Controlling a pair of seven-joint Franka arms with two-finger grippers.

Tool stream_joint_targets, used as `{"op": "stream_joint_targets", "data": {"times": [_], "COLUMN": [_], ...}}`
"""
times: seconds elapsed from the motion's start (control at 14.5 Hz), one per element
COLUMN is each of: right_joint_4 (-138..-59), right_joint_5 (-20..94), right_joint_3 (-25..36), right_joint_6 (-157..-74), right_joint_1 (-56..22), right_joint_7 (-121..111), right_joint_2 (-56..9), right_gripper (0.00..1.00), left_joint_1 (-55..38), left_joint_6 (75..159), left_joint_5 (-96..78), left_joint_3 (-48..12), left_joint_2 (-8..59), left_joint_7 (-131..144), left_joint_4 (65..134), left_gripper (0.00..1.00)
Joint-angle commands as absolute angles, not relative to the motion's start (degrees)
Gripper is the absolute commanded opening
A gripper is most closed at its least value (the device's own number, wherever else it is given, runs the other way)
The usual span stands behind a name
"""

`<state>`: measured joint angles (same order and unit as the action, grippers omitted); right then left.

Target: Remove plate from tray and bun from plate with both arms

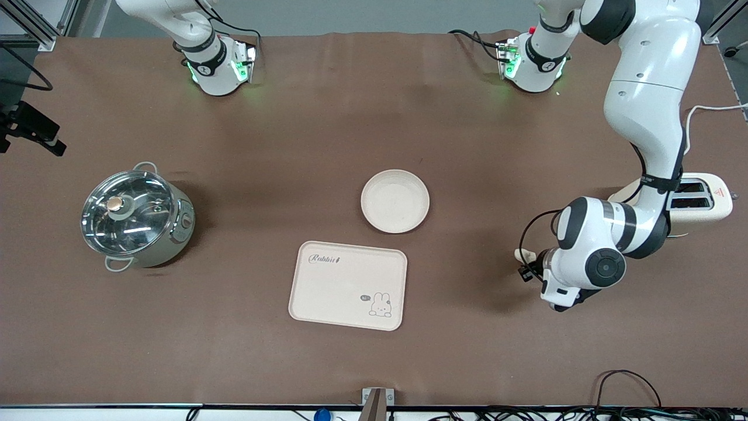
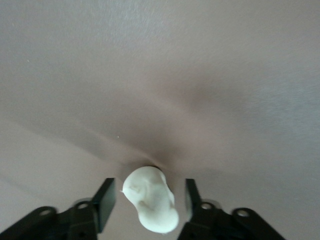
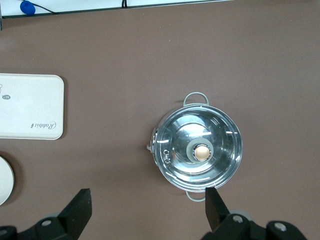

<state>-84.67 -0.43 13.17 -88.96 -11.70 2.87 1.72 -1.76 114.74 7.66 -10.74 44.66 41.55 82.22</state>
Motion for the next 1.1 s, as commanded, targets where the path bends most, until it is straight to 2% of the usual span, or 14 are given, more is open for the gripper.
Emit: {"op": "stream_joint_targets", "data": {"times": [0.0, 0.41, 0.76, 1.03], "right_joint_4": [-83.85, -83.85, -83.85, -83.85], "right_joint_5": [-1.32, -1.49, -0.97, -1.05], "right_joint_3": [12.83, 12.83, 12.83, 12.83], "right_joint_6": [-88.33, -88.59, -88.59, -88.42], "right_joint_1": [-11.51, -11.43, -11.43, -11.51], "right_joint_7": [3.25, 3.16, 3.16, 3.16], "right_joint_2": [1.41, 1.41, 1.49, 1.41], "right_gripper": [1.00, 1.00, 1.00, 1.00], "left_joint_1": [-1.58, -0.10, 1.05, 5.88], "left_joint_6": [113.38, 107.85, 97.41, 90.36], "left_joint_5": [8.79, 8.00, 3.98, 0.18], "left_joint_3": [-11.16, -11.60, -11.34, -11.43], "left_joint_2": [39.22, 22.96, 10.84, 3.01], "left_joint_7": [41.05, 35.71, 25.59, 11.56], "left_joint_4": [82.44, 82.53, 82.53, 84.54], "left_gripper": [1.00, 1.00, 1.00, 1.00]}}
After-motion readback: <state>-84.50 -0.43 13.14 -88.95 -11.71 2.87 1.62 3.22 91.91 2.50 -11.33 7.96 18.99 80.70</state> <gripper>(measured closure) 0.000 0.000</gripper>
